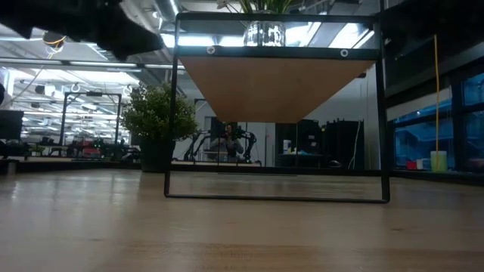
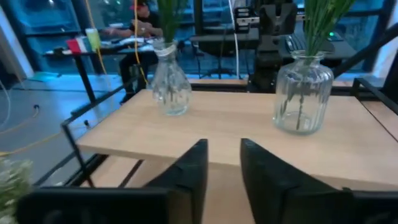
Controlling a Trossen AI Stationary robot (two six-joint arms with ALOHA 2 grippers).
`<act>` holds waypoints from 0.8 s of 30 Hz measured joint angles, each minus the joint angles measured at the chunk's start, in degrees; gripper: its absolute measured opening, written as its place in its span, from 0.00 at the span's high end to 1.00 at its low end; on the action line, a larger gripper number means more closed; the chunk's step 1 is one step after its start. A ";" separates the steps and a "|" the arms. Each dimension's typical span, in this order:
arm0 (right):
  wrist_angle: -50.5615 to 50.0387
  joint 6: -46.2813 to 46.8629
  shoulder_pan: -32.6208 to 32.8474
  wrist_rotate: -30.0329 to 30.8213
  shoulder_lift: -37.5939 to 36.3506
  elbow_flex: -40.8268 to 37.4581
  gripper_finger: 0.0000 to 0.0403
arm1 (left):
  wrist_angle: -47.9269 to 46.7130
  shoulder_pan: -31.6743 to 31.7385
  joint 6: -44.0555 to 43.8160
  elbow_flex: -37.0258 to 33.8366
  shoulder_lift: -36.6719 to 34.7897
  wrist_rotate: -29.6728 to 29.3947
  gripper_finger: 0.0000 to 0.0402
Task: Pick and place flowers into a vace then onto a shelf
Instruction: Return to Home Position
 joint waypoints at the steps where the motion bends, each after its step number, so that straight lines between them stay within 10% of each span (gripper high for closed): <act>1: -0.81 -0.50 -0.67 -1.62 -1.54 0.00 0.99 | 0.11 0.31 0.21 -0.88 -1.48 -0.02 0.80; 7: -8.81 -1.68 -4.24 -6.30 -11.92 0.00 0.99 | 0.32 2.62 0.48 -5.80 -9.37 -0.01 0.98; 24: -17.85 -1.50 -6.81 -6.19 -27.83 -1.41 0.99 | 4.88 5.75 3.98 -17.59 -29.74 -0.19 0.99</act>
